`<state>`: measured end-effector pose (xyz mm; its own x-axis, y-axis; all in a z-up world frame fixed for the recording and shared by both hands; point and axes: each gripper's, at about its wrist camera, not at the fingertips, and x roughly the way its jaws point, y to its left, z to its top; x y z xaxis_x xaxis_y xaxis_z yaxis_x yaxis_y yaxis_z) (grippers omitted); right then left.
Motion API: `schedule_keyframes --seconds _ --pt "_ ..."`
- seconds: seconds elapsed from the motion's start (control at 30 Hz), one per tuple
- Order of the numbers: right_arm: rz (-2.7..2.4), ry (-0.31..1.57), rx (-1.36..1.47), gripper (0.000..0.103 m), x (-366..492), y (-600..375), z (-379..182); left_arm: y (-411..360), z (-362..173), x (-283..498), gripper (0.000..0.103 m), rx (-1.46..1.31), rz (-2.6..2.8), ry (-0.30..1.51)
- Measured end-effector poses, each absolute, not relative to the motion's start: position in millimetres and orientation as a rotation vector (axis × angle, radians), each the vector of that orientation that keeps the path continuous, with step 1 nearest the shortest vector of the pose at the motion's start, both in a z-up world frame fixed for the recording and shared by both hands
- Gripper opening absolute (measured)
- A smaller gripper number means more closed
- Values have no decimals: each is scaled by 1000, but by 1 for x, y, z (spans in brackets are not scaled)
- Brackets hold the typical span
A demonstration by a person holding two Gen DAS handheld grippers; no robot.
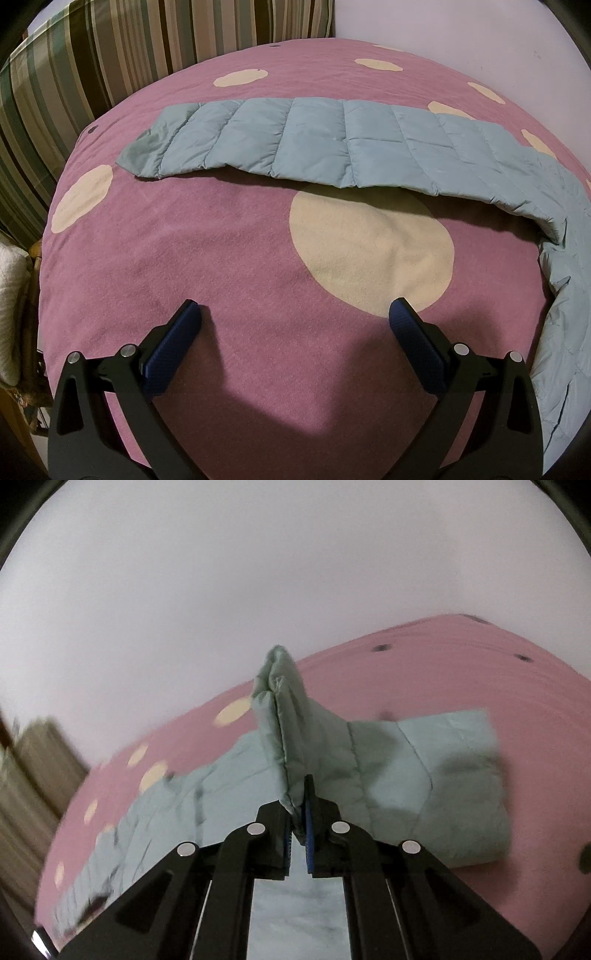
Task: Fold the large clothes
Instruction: 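Carry the sleeve across the jacket body with the right gripper and release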
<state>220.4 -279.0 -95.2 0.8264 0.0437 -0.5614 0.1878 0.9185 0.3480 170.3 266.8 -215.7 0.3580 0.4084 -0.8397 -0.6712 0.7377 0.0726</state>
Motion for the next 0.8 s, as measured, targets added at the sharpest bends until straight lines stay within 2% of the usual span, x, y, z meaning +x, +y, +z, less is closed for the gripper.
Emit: schedule_keyframes --seconds 0.23,0.8 --pt "83 685 219 5 247 -164 -105 266 -216 170 101 -306 711 979" --pt "241 915 -9 7 291 -52 -179 266 -216 170 101 -307 710 978"
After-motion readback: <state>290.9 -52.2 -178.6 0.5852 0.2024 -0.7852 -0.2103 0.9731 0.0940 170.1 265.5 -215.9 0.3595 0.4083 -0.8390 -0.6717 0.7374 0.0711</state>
